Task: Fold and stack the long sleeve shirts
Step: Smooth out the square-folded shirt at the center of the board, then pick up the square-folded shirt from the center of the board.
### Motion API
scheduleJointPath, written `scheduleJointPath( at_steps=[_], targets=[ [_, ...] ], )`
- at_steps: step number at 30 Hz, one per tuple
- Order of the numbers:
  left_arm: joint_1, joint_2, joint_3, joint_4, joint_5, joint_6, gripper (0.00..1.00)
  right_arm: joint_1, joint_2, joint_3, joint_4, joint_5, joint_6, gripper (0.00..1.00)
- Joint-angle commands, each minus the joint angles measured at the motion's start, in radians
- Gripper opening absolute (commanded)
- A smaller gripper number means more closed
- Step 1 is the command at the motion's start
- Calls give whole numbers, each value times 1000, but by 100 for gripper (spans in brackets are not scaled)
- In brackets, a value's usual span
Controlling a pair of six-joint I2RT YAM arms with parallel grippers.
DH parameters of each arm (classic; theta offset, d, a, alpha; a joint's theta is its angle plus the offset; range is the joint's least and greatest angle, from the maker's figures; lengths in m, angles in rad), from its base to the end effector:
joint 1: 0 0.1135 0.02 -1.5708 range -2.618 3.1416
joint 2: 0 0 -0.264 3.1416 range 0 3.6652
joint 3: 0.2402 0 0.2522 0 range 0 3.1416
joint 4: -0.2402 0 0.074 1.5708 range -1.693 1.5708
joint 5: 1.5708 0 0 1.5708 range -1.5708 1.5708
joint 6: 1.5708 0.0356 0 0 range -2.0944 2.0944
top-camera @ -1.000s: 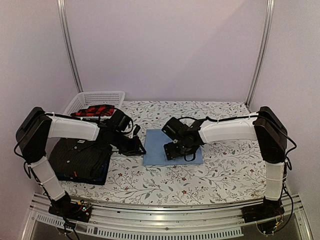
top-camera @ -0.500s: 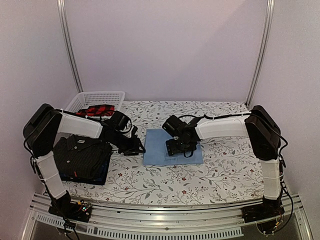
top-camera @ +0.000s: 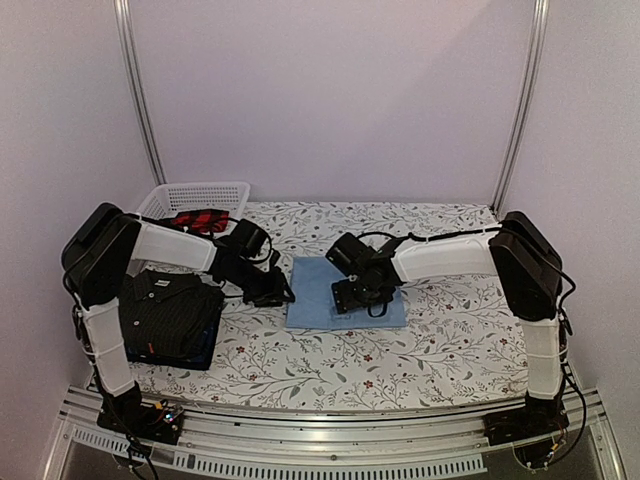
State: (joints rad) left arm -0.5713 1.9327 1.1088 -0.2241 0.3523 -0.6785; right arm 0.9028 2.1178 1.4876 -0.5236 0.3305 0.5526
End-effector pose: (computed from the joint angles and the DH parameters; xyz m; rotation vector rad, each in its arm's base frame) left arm 0.3109 -0.2145 0.1283 -0.0169 2.8027 -0.8423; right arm 0.2780 0.3337 0.1446 -0.3646 2.5907 0.0423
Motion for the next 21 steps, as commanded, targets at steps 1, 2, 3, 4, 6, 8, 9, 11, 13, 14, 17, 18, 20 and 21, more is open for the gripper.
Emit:
scheduleJointPath(
  at_steps=[1, 2, 3, 4, 6, 8, 9, 11, 13, 14, 17, 18, 20, 21],
  targets=[
    [-7, 52, 31, -52, -45, -23, 37, 7, -81, -23, 16, -45, -19, 84],
    [-8, 59, 35, -54, -45, -26, 36, 7, -92, -25, 20, -46, -21, 84],
    [-9, 65, 38, -56, -46, -31, 35, 7, -112, -26, 23, -47, -26, 84],
    [-11, 70, 41, -59, -46, -35, 34, 7, -124, -30, 26, -45, -29, 84],
    [-19, 84, 45, -64, -46, -39, 32, 7, -152, -38, 29, -35, -34, 84],
    [-22, 96, 50, -69, -46, -44, 29, 6, -181, -49, 32, -27, -37, 85],
    [-24, 100, 51, -70, -48, -48, 27, 4, -190, -54, 35, -26, -39, 85],
    [-27, 104, 50, -73, -54, -57, 23, -2, -211, -70, 39, -25, -40, 85],
    [-26, 107, 48, -74, -55, -61, 18, -11, -233, -92, 48, -24, -41, 86],
    [-26, 110, 49, -74, -55, -62, 16, -19, -240, -105, 52, -28, -42, 86],
    [-26, 118, 50, -70, -47, -62, 8, -47, -268, -160, 83, -53, -38, 86],
    [-26, 116, 49, -67, -45, -61, 5, -55, -279, -181, 95, -63, -36, 86],
    [-25, 110, 48, -63, -45, -59, 0, -73, -299, -222, 116, -82, -31, 87],
    [-25, 106, 48, -62, -48, -57, 0, -82, -306, -241, 127, -90, -27, 87]
  ],
)
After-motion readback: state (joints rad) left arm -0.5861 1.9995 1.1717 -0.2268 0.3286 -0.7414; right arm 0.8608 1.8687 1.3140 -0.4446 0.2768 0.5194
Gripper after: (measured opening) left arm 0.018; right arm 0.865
